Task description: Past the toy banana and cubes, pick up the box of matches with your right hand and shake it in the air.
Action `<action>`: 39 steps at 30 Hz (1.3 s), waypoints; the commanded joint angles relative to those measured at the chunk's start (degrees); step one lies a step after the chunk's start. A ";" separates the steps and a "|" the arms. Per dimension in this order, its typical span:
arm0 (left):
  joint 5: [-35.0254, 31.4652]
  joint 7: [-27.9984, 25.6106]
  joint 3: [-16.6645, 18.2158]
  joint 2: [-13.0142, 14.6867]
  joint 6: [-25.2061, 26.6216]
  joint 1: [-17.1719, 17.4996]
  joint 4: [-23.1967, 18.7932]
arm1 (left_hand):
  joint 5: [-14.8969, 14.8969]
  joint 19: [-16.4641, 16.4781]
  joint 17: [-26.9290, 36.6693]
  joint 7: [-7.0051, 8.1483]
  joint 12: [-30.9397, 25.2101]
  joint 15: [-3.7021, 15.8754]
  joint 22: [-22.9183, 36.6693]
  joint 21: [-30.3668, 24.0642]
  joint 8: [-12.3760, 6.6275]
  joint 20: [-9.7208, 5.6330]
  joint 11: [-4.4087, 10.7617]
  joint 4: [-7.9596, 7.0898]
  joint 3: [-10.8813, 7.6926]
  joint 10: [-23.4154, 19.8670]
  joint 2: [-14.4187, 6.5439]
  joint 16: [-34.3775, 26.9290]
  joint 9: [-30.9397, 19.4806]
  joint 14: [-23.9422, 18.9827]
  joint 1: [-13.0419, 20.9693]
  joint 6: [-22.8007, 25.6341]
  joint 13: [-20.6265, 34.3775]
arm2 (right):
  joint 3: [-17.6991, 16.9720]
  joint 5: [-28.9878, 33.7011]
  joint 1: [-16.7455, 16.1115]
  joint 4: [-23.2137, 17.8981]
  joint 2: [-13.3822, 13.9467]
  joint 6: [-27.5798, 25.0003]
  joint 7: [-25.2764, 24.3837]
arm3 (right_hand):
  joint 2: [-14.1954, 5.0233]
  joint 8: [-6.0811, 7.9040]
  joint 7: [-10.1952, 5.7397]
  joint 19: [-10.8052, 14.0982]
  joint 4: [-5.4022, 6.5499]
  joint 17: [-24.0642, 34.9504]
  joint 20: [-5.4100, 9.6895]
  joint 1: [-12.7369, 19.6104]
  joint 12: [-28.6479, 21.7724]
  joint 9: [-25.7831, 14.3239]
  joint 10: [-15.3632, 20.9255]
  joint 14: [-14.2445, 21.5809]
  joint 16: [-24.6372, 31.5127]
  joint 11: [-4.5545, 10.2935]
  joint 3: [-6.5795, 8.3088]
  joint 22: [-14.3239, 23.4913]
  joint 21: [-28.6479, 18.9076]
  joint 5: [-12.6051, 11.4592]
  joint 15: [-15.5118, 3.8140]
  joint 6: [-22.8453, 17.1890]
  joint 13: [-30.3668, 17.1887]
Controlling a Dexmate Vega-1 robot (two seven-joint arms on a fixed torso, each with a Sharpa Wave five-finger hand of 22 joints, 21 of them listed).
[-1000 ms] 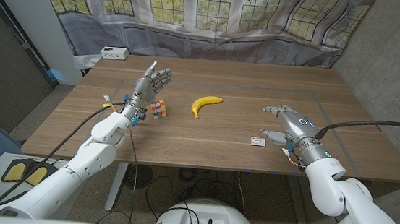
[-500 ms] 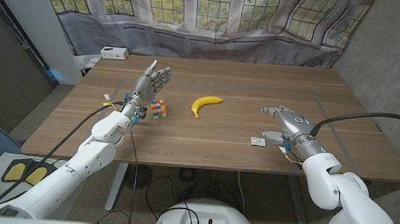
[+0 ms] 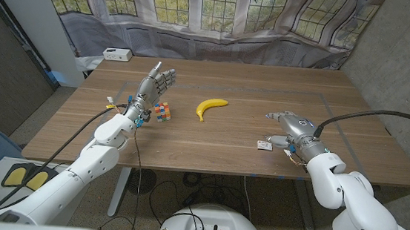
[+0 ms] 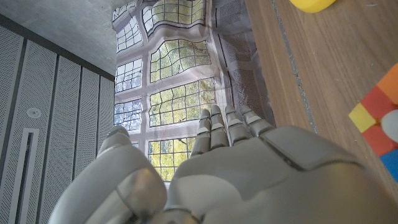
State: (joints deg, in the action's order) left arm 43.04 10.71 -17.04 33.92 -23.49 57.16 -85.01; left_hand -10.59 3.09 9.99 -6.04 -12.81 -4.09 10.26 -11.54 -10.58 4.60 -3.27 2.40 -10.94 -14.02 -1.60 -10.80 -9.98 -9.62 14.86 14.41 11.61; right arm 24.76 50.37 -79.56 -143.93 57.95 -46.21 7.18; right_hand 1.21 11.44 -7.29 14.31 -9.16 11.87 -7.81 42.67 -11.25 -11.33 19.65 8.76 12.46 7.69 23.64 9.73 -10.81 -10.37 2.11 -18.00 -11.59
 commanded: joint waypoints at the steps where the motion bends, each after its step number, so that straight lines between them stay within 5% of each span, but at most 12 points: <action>1: 0.05 0.26 0.12 0.17 -0.37 0.34 -0.10 | 0.06 -0.13 0.34 0.09 0.02 0.20 0.17 0.10 -0.12 0.33 0.20 0.32 -0.14 -0.46 -0.30 0.02 -0.31 0.16 0.15 0.22 0.07 | 1.81 -3.05 3.51 0.35 0.11 -1.93 3.59 | 0.86 0.35 0.43 -0.40 0.15 0.32 -0.25 -0.33 -0.28 -0.23 0.50 -0.76 -0.29 -0.36 -0.38 0.29 0.07 -0.28 0.00 -0.31 -0.25; 23: -0.12 0.37 0.07 0.39 -0.58 0.60 -1.04 | 0.08 -0.19 0.34 0.22 0.05 0.32 0.17 0.11 -0.21 0.45 0.41 0.51 -0.17 -0.52 -0.39 -0.02 -0.30 0.09 0.13 0.33 0.08 | 7.39 -5.74 9.25 0.82 2.85 -5.83 6.08 | 1.37 0.61 0.02 0.99 0.07 0.17 -0.75 0.08 -0.45 -0.19 2.15 1.15 0.55 0.89 -0.85 0.30 -0.57 -0.64 -1.03 -1.28 -0.04; 39: -0.71 -0.40 0.15 0.57 -0.73 0.78 -1.83 | 0.10 -0.24 0.34 0.27 0.05 0.44 0.17 0.11 -0.26 0.55 0.40 0.62 -0.18 -0.60 -0.43 -0.04 -0.30 0.04 0.09 0.46 0.09 | 10.26 -7.30 11.93 4.01 2.28 -5.54 4.02 | 2.77 0.36 -0.36 1.89 0.03 0.00 -0.31 -0.18 -0.19 -0.18 2.18 2.13 0.77 1.65 -1.65 0.31 -0.77 -0.93 -1.62 -0.73 0.09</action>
State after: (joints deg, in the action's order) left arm 42.83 10.88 -16.90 34.37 -24.03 57.81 -86.32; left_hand -10.59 3.09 9.99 -5.81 -12.81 -4.08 10.26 -11.54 -10.58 4.60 -3.06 2.86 -10.94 -14.23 -1.60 -10.80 -9.98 -9.62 14.86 14.63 11.59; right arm 33.13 44.10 -69.63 -141.86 60.63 -51.46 12.02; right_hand 3.48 11.89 -7.61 15.58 -9.12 11.73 -7.98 42.24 -11.65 -11.32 22.30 10.66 12.96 9.13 22.26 9.73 -11.31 -10.92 0.31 -19.11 -11.45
